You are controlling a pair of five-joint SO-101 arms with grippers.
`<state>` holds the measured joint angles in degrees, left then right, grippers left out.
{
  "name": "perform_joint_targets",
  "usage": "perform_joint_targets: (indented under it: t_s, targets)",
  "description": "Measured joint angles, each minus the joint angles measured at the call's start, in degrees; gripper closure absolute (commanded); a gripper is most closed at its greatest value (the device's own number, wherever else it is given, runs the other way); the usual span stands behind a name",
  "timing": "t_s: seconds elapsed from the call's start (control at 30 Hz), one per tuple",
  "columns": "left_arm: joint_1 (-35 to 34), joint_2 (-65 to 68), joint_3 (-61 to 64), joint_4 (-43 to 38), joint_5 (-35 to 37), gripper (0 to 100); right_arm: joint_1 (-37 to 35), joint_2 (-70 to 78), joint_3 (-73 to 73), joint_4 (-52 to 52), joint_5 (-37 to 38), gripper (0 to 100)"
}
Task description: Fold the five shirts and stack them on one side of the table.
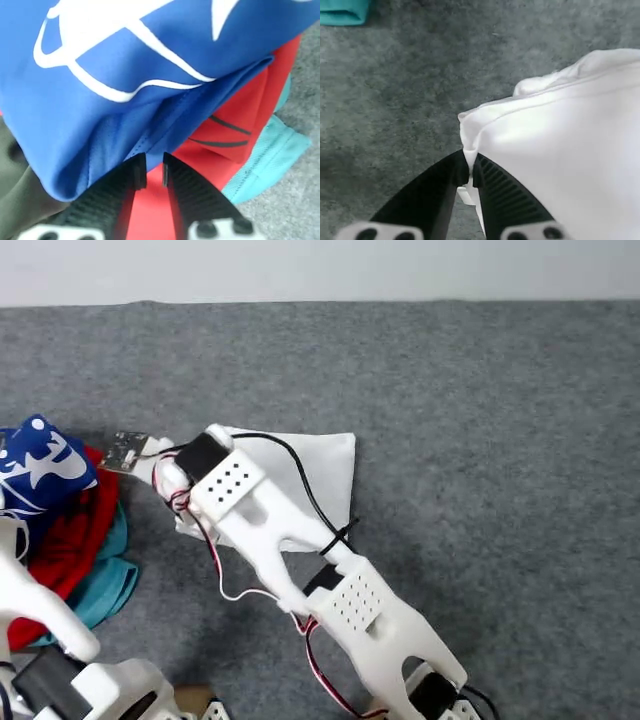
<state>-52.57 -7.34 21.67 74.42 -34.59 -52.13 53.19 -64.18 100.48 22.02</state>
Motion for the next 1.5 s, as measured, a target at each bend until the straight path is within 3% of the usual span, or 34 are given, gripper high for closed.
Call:
perform_joint_targets:
  t_s: [0.1, 0.3, 0.4, 0.77, 0.9, 1.23, 1.5]
  targets:
    - [0.00, 0.00, 0.00, 0.00, 0.00, 93, 0.00, 3.25, 0.00, -0.35, 0.00, 95.4]
    - [0.00, 0.00, 1.76, 0.00, 0.00, 93, 0.00, 5.19, 0.00, -0.35, -1.58, 78.2]
    - [0.00, 0.00, 2.02, 0.00, 0.00, 93, 0.00, 5.19, -2.02, 0.09, -4.75, 77.6]
    - [0.00, 0.00, 2.02, -1.58, 0.00, 93, 0.35, -2.02, -6.33, 0.09, -5.19, 99.4]
    - [0.00, 0.00, 2.02, -1.58, 0.00, 93, 1.93, -2.02, -5.63, 0.09, -0.97, 99.0]
    - [0.00, 0.00, 2.02, -1.58, 0.00, 93, 2.46, 10.37, -4.66, -2.11, -0.70, 99.0]
    - [0.00, 0.00, 2.02, -1.58, 0.00, 93, 2.37, 11.25, -9.58, 0.09, -0.70, 99.0]
